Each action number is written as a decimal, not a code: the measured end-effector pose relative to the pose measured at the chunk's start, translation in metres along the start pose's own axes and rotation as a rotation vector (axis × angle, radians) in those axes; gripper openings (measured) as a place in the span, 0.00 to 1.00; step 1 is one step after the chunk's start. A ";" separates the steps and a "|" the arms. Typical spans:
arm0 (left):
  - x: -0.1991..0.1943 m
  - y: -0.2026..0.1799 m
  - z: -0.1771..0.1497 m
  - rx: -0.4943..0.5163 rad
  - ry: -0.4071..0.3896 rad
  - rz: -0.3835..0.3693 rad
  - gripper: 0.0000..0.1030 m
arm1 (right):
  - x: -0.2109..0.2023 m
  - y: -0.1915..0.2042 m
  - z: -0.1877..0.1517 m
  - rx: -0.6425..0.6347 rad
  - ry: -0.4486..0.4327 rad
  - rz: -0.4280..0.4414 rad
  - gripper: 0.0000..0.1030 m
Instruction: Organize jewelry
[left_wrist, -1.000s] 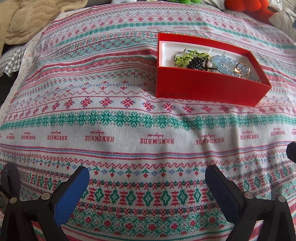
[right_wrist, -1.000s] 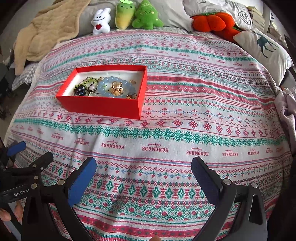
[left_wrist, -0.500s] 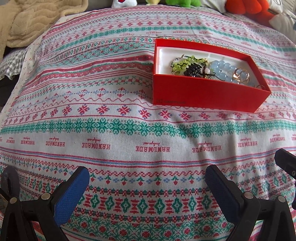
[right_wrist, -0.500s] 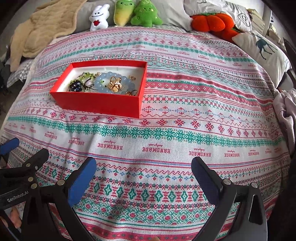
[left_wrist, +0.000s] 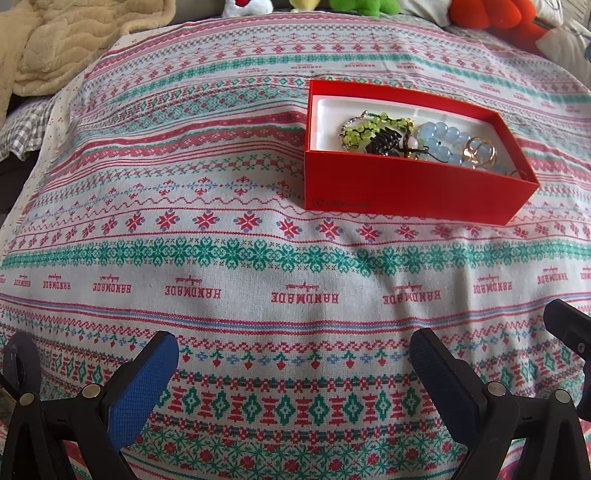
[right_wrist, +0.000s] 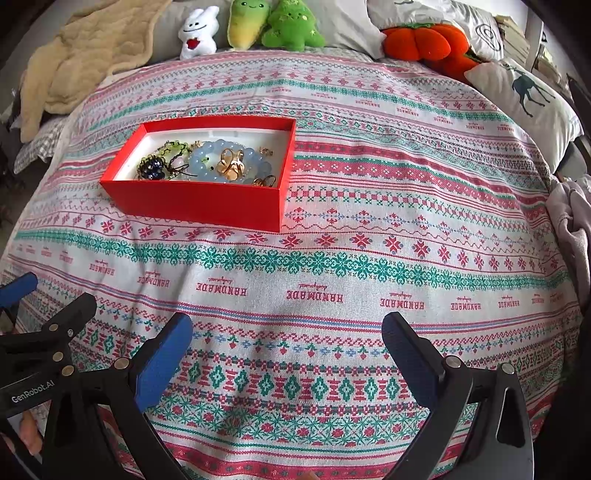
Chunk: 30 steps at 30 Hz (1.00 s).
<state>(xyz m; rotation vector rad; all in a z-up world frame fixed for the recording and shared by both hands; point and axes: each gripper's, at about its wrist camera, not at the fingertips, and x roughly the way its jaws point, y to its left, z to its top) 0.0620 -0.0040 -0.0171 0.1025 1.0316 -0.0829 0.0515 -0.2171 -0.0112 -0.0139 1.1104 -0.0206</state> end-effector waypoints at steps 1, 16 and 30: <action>0.000 0.000 0.000 0.001 0.000 0.000 1.00 | 0.000 0.000 0.000 -0.001 0.000 0.000 1.00; -0.001 -0.001 0.000 0.006 0.001 0.001 1.00 | 0.000 -0.001 -0.001 0.004 0.007 0.005 1.00; 0.000 -0.002 -0.001 0.009 0.002 0.002 1.00 | -0.001 -0.002 -0.001 0.007 0.009 0.007 1.00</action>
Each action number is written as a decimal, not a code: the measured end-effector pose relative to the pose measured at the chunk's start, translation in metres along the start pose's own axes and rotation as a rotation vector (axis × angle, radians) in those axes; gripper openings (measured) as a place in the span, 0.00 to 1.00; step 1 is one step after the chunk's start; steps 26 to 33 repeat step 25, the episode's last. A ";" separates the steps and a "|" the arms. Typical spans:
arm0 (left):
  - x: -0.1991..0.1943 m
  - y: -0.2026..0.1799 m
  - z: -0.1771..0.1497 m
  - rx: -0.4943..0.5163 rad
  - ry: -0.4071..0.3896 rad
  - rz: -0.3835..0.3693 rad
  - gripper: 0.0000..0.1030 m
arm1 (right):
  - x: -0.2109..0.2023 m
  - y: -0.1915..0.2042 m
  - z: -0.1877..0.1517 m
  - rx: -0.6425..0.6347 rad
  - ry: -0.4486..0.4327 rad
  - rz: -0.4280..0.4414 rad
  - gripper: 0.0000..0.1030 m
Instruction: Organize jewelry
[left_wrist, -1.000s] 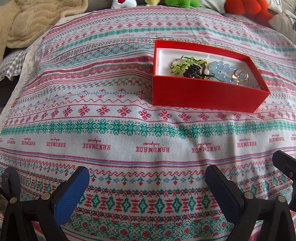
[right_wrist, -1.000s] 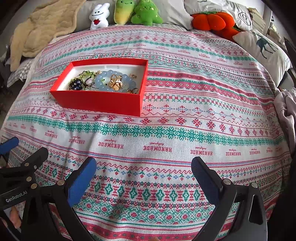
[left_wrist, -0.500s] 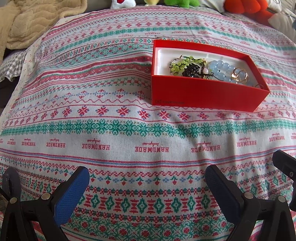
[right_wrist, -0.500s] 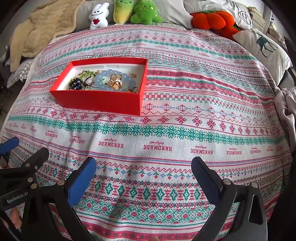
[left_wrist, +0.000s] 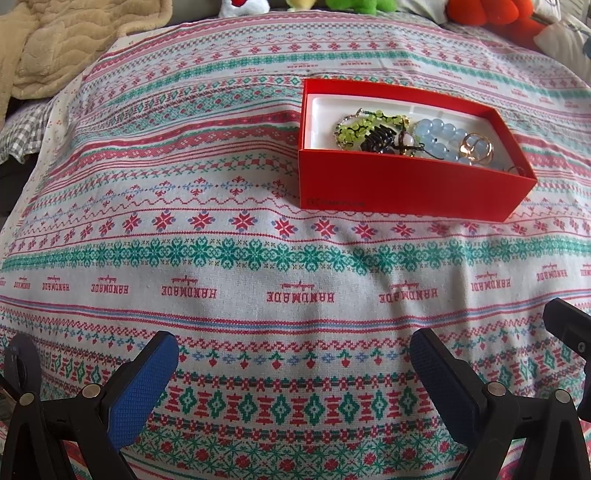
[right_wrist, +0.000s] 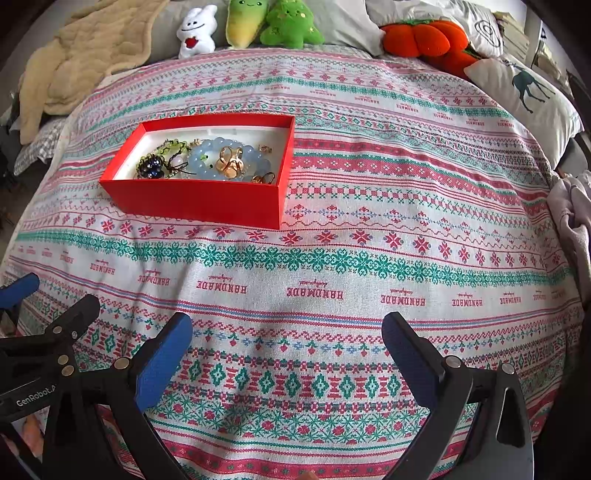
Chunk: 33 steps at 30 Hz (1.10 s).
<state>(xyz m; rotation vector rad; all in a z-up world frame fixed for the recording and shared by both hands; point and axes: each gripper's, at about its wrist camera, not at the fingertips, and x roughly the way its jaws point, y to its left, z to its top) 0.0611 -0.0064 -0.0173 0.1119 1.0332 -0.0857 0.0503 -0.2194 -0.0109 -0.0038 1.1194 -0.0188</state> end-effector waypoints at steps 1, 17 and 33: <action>0.000 0.000 0.000 0.000 0.000 0.000 1.00 | 0.000 0.000 0.000 0.000 0.000 0.000 1.00; 0.004 0.001 -0.001 -0.002 0.023 0.001 1.00 | -0.001 0.002 -0.002 -0.005 -0.001 -0.001 1.00; 0.005 0.005 -0.007 -0.008 0.008 -0.014 1.00 | -0.005 0.006 -0.005 -0.002 -0.013 0.003 1.00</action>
